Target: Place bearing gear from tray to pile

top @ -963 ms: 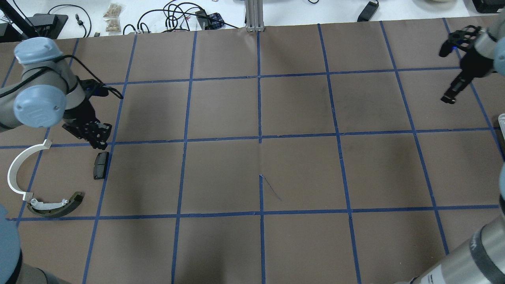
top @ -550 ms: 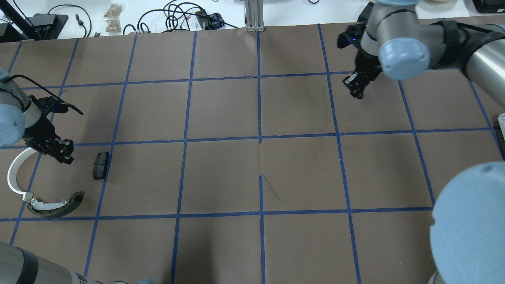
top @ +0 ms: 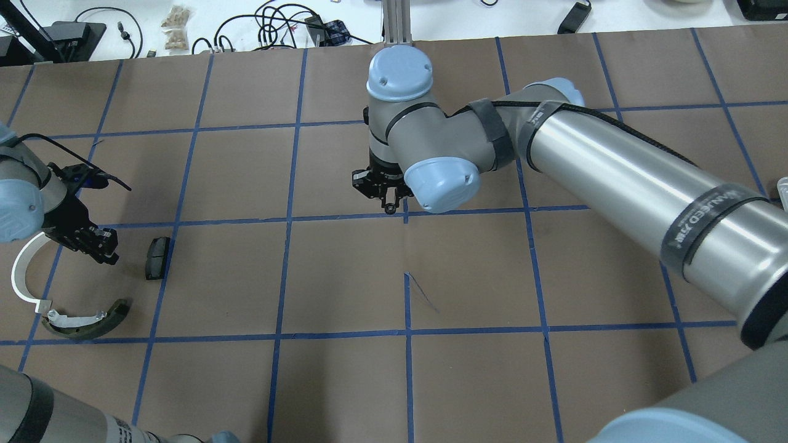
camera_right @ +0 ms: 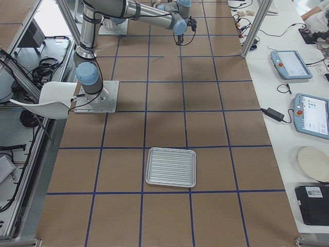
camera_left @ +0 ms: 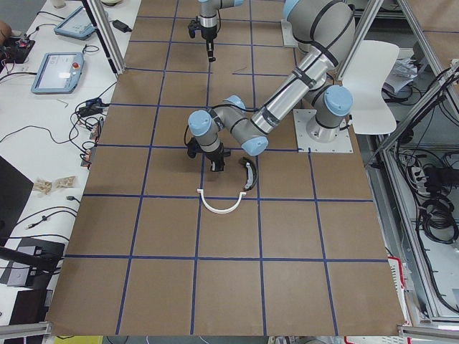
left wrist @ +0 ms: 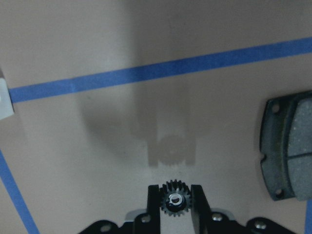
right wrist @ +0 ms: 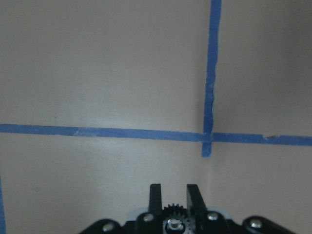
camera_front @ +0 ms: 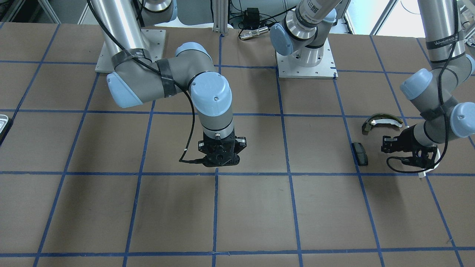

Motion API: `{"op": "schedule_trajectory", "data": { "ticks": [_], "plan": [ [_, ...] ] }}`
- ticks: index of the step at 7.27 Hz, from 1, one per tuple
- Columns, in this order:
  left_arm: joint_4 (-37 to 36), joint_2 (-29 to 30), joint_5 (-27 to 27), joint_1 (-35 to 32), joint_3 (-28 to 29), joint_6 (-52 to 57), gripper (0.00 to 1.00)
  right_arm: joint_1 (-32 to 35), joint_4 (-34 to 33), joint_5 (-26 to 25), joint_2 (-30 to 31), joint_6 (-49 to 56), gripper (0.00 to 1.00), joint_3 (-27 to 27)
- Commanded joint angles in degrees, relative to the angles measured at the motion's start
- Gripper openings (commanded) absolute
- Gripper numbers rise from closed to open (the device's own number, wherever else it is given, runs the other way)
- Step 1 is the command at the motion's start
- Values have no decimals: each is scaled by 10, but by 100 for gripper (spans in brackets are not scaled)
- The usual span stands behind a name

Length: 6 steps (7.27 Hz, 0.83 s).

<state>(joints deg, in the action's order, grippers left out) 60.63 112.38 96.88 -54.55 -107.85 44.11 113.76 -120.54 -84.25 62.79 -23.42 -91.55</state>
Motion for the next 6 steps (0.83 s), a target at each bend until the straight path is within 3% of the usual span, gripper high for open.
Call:
{"op": "schedule_trajectory", "data": {
  "ticks": [1,2,3,5,6],
  "plan": [
    [1,0,-7,0,0,1,30,15,-14,8,-13,-79,13,-36],
    [2,0,-7,0,-1,3,90,13,-15,2,-8,-80,78,-41],
    [4,-2,-7,0,1,3,100,0,-13,0,8,-67,100,-34],
    [13,-17,-13,-21,8,-6,100,-55,18,-2,47,-22,100,-29],
    [29,-34,-11,-59,12,-37,100,-95,55,-3,80,58,100,-29]
  ]
}}
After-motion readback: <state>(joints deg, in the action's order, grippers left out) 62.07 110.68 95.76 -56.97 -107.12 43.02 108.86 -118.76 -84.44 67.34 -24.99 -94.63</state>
